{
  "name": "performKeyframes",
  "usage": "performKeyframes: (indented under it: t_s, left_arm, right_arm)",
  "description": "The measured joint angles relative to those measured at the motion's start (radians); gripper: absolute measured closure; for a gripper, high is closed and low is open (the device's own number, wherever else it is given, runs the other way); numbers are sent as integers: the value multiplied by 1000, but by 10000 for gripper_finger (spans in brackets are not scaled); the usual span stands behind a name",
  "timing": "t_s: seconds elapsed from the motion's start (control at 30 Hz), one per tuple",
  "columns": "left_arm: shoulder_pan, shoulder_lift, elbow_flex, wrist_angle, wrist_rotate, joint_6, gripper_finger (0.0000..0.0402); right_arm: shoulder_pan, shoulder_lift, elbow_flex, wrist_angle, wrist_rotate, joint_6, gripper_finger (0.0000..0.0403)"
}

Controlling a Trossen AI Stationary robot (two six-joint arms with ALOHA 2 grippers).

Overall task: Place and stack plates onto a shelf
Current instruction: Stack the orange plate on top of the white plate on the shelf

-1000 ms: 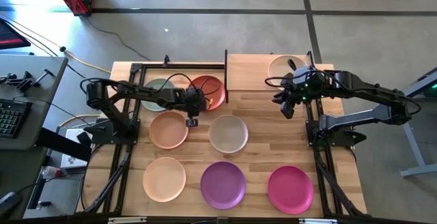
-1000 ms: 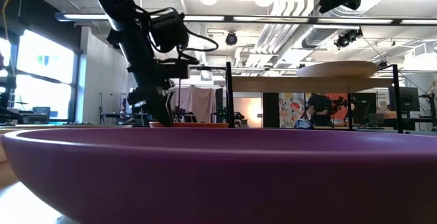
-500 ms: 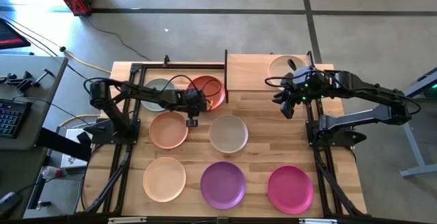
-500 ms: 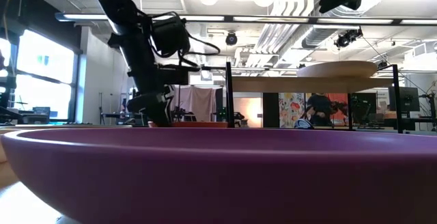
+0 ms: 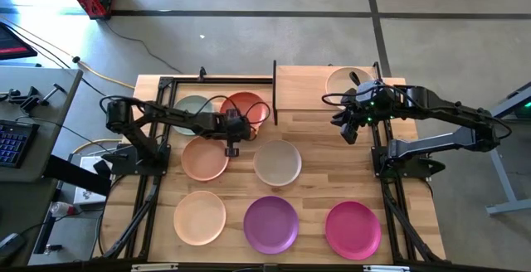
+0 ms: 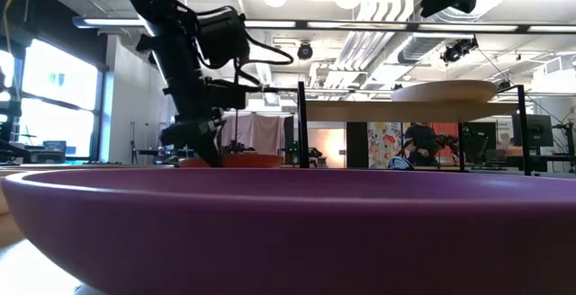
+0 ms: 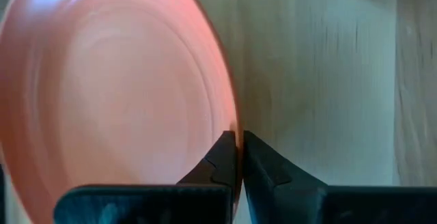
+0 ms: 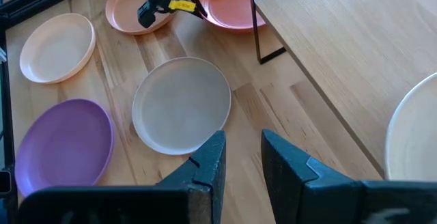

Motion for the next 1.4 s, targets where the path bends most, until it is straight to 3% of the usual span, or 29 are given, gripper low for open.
performKeyframes:
  t_s: [0.37, 0.67, 0.97, 1.2, 1.4]
  left_arm:
    - [-91, 0, 196, -320, -206, -36, 400]
    - [-137, 0, 362, -634, -348, -220, 401]
    - [-204, 0, 544, -787, -473, -210, 401]
    - [-264, 0, 670, -809, -554, -116, 401]
    - [-334, 0, 722, -795, -558, 102, 401]
  right_arm:
    - [0, 0, 0, 24, 0, 41, 329]
    - [0, 0, 0, 23, -9, 47, 329]
    - [0, 0, 0, 30, -7, 64, 329]
    - [0, 1, 0, 29, 7, 46, 329]
    - [0, 26, 0, 30, 15, 43, 326]
